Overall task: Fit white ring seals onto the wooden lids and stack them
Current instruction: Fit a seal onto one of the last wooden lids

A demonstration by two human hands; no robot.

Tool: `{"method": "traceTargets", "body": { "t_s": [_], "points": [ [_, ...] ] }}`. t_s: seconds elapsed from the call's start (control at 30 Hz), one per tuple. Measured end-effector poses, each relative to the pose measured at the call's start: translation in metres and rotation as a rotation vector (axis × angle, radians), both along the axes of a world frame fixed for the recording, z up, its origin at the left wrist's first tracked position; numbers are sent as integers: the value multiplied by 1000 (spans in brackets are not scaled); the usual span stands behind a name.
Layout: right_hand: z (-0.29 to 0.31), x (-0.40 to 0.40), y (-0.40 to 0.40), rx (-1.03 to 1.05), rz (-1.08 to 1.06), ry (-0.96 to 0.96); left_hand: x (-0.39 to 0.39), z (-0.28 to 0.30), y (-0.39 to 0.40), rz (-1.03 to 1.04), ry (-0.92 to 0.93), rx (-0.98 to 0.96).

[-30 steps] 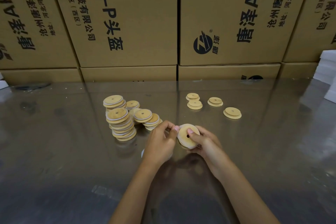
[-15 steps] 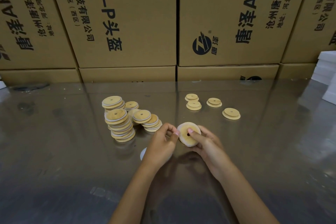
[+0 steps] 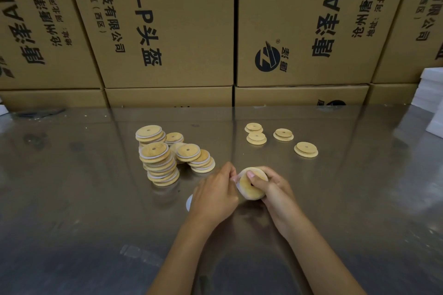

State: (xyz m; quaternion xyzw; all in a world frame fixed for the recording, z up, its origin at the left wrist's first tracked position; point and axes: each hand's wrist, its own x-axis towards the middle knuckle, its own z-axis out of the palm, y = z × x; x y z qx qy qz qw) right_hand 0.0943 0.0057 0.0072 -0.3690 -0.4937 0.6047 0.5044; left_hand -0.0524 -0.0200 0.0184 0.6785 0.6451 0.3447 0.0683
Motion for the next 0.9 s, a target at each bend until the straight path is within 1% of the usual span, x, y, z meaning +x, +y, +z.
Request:
{"method": "traceTargets", "body": {
  "t_s": [0.17,0.3,0.4,0.53,0.77,0.9],
  "points": [
    [1,3,1,-14,56,45,4,3,-4,-71,49,8],
    [-1,3,9,-106,7,155,5,0,-2,-94,15,-71],
    [0,2,12,-173,-42,198,5,-2,-1,-139,-87,-94],
    [0,1,13,-207,-68,204,4,-5,3,-156,-232,-131],
    [3,1,10,-163,-17,146,3,-7,10,-122,-596,-116],
    [4,1,7,-126,38,106,1,-7,14,-94,-680,-103]
  ]
}}
